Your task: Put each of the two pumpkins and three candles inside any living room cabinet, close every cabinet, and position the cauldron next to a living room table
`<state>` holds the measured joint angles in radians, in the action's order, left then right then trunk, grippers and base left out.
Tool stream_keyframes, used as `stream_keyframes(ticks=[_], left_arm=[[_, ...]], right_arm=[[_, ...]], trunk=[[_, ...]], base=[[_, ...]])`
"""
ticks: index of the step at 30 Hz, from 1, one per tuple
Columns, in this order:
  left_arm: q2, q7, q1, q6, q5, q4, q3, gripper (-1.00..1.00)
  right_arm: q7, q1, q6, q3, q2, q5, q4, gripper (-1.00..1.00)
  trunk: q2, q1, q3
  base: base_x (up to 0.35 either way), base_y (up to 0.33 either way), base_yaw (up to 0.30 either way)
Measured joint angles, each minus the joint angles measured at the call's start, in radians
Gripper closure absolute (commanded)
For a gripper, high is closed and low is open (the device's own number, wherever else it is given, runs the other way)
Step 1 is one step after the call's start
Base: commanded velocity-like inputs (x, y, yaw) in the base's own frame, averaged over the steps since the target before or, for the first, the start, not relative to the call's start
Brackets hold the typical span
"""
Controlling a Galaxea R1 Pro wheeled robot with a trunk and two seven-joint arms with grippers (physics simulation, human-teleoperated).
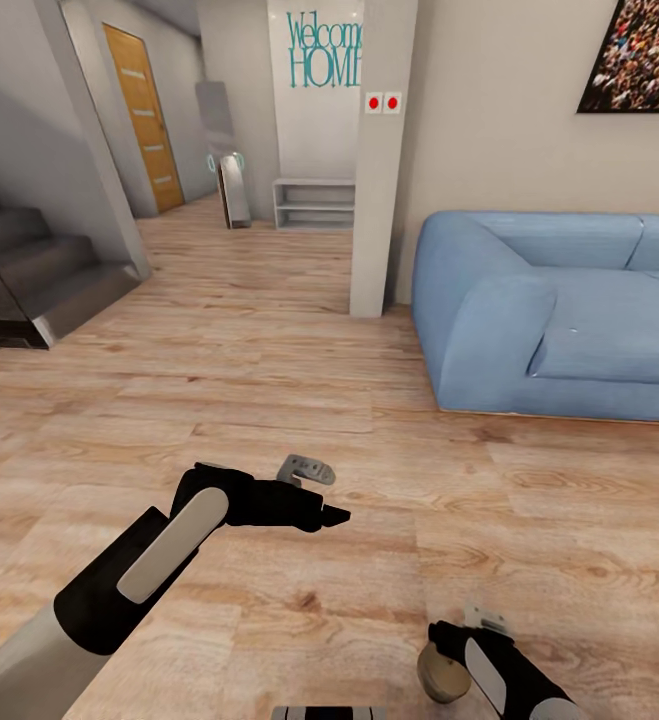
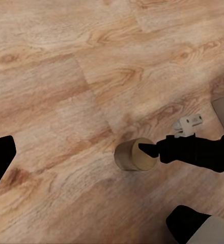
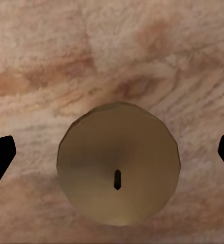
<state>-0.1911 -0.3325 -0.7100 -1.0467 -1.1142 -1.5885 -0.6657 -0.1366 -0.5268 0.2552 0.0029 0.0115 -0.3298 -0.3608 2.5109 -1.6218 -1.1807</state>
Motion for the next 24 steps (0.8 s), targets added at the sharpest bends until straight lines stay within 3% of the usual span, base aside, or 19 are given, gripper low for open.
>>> stream_keyframes(ticks=[4,12,24], left_arm=[[0.0,0.0,0.0,0.0,0.0,0.0,0.0,-1.0],[0.0,-0.001,0.0,0.0,0.0,0.0,0.0,-1.0],[0.0,0.0,0.0,0.0,0.0,0.0,0.0,-1.0]], right_arm=[[0.0,-0.006,0.0,0.001,-0.001,0.0,0.001,-1.0],[0.0,-0.015,0.0,0.001,-0.001,0.0,0.001,-1.0],[0.0,-0.036,0.0,0.001,-0.002,-0.001,0.006,-1.0]], trunk=[[0.0,0.0,0.0],[0.002,-0.004,-0.031],[0.002,-0.004,-0.035]], base=[[0.0,0.0,0.0],[0.0,0.0,0.0],[0.0,0.0,0.0]])
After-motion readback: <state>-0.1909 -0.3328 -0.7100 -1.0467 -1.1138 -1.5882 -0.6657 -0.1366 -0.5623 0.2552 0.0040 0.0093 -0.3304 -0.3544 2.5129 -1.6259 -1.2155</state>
